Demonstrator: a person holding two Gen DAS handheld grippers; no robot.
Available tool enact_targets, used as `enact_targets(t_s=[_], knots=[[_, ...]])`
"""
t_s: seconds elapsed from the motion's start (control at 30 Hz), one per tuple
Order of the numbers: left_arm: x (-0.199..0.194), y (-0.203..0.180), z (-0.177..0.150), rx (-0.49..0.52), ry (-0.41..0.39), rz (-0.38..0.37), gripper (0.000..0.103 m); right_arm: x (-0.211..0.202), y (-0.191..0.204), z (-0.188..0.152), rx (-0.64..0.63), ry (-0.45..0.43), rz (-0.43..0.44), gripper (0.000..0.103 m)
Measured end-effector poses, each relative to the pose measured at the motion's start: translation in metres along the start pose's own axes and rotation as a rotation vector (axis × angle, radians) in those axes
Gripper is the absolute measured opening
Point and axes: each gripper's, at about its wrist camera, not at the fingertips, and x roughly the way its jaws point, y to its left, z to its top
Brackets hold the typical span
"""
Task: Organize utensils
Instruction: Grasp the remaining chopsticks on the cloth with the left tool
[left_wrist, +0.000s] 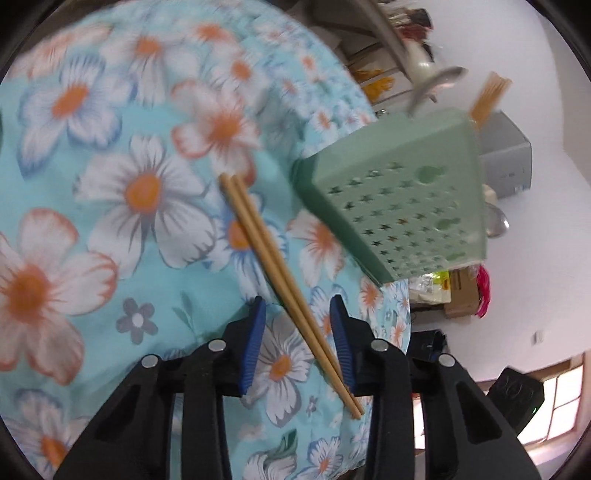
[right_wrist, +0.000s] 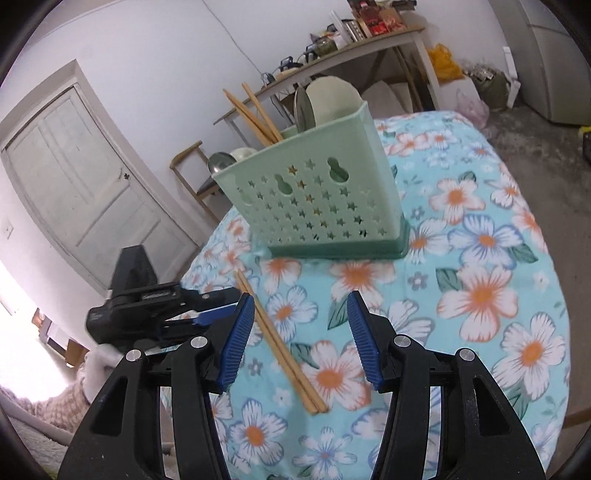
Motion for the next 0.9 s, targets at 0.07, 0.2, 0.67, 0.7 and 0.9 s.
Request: enact_targets(t_s=[0.07, 0.2, 0.67, 0.7, 0.9], knots=[[0.005, 0.009, 0.001, -0.062, -0.001, -0.036, 0.027, -0.002, 0.000, -0.001, -0.005, -0.001, 0.001, 0.051], [0.009, 0.021, 0.004, -0.128, -0.010, -0.079, 0.019, -0.004, -0.009, 0.002, 0.005, -0.002, 0.010, 0.051], [-0.010, 0.028, -0.003, -0.138, -0.032, -0.089, 0.007, -0.004, -0.018, -0.002, 0.034, 0.003, 0.007, 0.051], [-0.011, 0.027, -0.001, -0.133, -0.032, -0.079, 0.007, -0.004, -0.017, -0.002, 0.032, 0.003, 0.006, 0.051], [-0.027, 0.027, 0.000, -0.107, -0.046, 0.002, 0.008, -0.001, -0.013, -0.004, 0.027, 0.007, 0.007, 0.051]])
